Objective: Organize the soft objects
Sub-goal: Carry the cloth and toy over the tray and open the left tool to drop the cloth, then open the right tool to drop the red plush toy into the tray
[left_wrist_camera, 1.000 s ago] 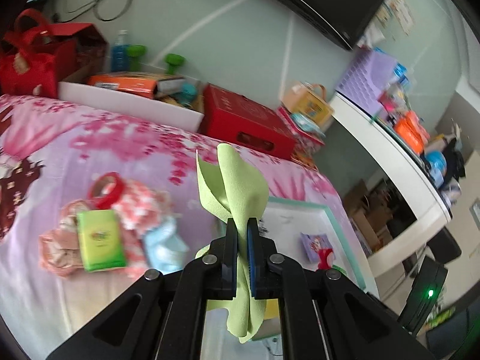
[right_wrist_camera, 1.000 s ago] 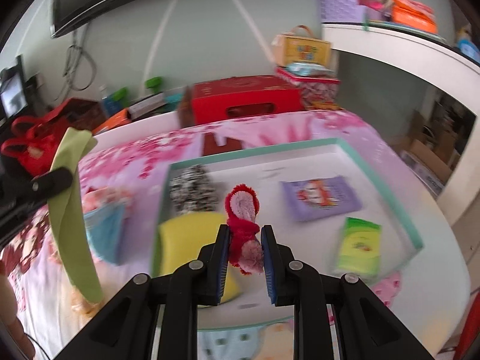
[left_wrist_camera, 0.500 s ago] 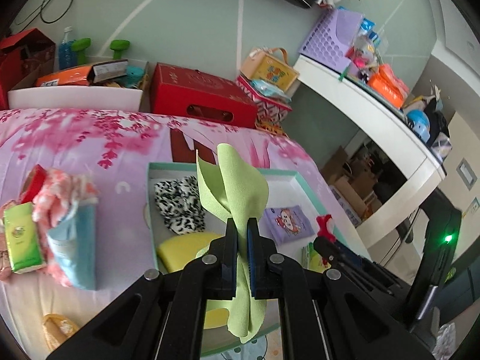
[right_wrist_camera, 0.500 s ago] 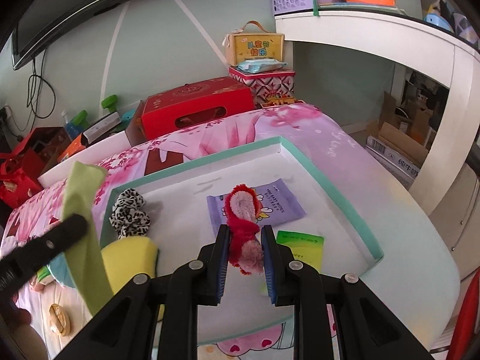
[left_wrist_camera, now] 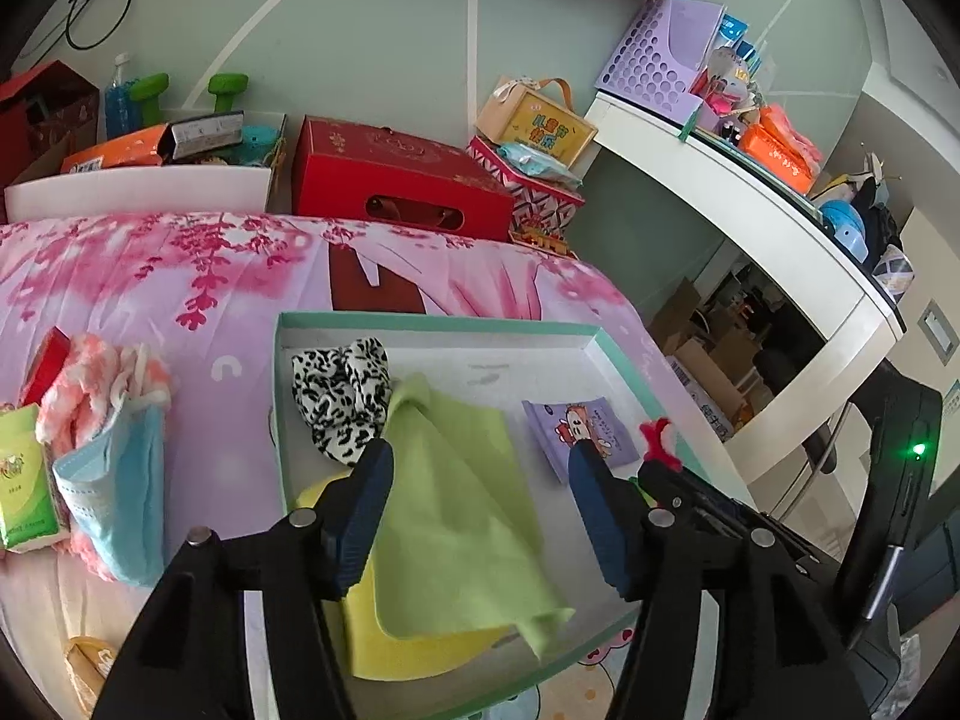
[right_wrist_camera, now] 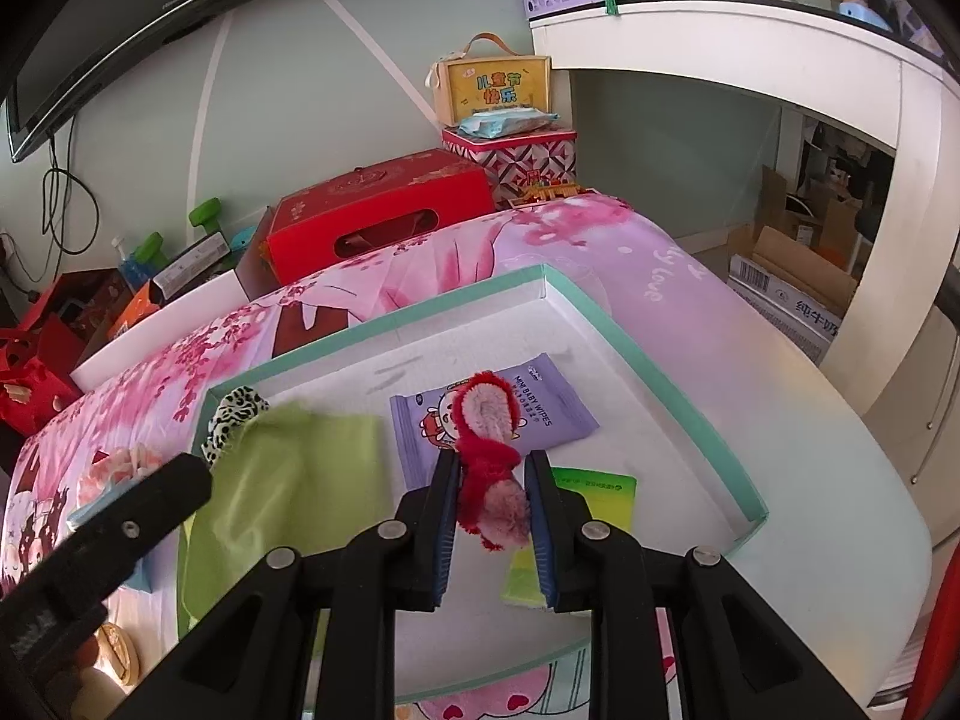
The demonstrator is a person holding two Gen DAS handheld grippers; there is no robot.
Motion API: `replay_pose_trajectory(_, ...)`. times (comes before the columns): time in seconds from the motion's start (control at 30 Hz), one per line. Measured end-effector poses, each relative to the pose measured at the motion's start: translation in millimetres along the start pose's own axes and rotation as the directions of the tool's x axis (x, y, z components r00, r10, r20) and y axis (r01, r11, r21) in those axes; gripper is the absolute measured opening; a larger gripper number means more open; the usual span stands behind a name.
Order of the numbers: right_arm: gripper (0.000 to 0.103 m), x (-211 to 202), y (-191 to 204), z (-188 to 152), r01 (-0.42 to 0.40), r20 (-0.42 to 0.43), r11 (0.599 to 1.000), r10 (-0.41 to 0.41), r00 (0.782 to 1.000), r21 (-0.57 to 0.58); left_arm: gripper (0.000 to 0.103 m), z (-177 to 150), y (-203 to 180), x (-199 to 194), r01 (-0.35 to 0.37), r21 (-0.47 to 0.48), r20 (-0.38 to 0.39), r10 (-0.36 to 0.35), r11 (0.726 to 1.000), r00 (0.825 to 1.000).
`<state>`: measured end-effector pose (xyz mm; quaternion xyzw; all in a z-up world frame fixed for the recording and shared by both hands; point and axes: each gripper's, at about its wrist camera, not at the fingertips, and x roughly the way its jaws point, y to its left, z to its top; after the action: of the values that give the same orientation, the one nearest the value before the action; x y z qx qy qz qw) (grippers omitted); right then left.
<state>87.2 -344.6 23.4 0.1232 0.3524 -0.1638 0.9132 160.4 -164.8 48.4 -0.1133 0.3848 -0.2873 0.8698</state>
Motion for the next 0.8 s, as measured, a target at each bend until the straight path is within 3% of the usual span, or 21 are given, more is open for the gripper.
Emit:
replay_pose_trajectory(0.1,0.029,2.2,0.6,-0.6,0.001,-0.009,1.0,-0.001,1.0,-0.002,0.07,1.1,4.5,0.4,-0.021,-0.013,0.0,0.021,1.0,1.0)
replay_pose_trajectory(0.17,0.042,4.2,0.4,-1.3,0.004,-0.017,1.0,-0.004,1.0,-0.003,0.075,1.5,9.5,1.2,-0.039,-0.031,-0.005,0.039,0.999,0.999)
replay_pose_trajectory(0.2,0.054,5.2,0.2,-1.8,0.006,-0.02,1.0,-0.006,1.0,-0.003,0.078,1.5,12.5,1.3,-0.049,-0.04,-0.005,0.049,0.998,0.999)
replay_pose_trajectory(0.23,0.06,5.6,0.2,-2.2,0.009,-0.02,1.0,-0.009,1.0,-0.003,0.085,1.7,15.8,1.6,-0.066,-0.049,-0.008,0.065,0.997,0.998)
replay_pose_trajectory(0.3,0.061,5.8,0.3,-3.1,0.013,-0.021,1.0,-0.013,1.0,-0.007,0.095,1.5,20.2,3.1,-0.092,-0.059,-0.013,0.091,0.994,0.996)
replay_pose_trajectory(0.43,0.076,8.8,1.0,-4.5,0.023,-0.033,1.0,-0.024,0.999,-0.014,0.096,0.3,27.9,7.4,-0.136,-0.081,-0.033,0.133,0.987,0.991)
replay_pose_trajectory(0.57,0.083,14.9,1.0,-7.4,0.037,-0.063,0.999,-0.039,0.997,-0.025,0.099,-0.7,32.8,7.9,-0.161,-0.093,-0.041,0.158,0.982,0.987)
replay_pose_trajectory(0.7,0.1,17.4,-0.7,-10.0,0.045,-0.071,0.999,-0.046,0.996,-0.023,0.1,1.1,39.0,3.7,-0.192,-0.107,-0.034,0.19,0.975,0.981)
replay_pose_trajectory(0.8,0.102,15.9,-2.4,-9.8,0.046,-0.066,0.999,-0.047,0.997,-0.016,0.1,3.2,43.9,-1.8,-0.206,-0.124,-0.029,0.204,0.971,0.978)
